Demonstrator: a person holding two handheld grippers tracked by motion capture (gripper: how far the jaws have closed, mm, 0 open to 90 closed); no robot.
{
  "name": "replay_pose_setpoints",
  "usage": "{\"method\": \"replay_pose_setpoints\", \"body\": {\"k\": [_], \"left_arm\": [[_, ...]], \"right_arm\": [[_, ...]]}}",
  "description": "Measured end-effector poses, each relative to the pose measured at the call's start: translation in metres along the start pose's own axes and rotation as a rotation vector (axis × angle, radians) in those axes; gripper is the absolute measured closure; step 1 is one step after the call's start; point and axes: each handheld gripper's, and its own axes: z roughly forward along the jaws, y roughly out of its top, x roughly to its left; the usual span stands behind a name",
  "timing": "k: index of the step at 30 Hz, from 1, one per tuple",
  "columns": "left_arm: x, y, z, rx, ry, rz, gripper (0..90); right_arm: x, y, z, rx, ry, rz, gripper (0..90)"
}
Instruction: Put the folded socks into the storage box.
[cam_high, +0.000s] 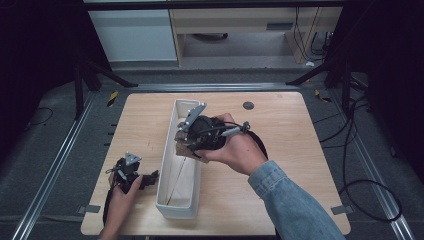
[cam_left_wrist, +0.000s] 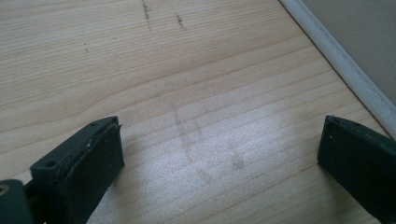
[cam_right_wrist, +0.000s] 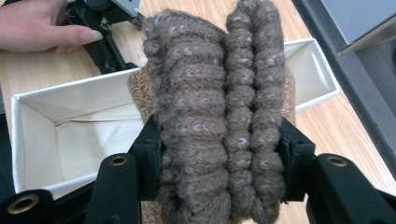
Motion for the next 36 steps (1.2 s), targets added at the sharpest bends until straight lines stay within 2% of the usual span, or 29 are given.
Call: {"method": "replay_pose_setpoints", "body": {"k": [10,33,36], "left_arm": [[0.000,0.000,0.000,-0.001,0.000,-0.001,0.0],[0.000,0.000,0.000,-0.001,-0.001,-0.001,0.0],[0.000,0.000,0.000,0.000,-0.001,-0.001,0.0]], "right_arm": [[0.008,0.006,0.009,0.005,0.018,-0.022,47.2],[0.026,0.009,0.029,0.019,0.068,-0.038,47.2],[0.031,0.011,0.032,0.020,0.082,-0.040,47.2]]}}
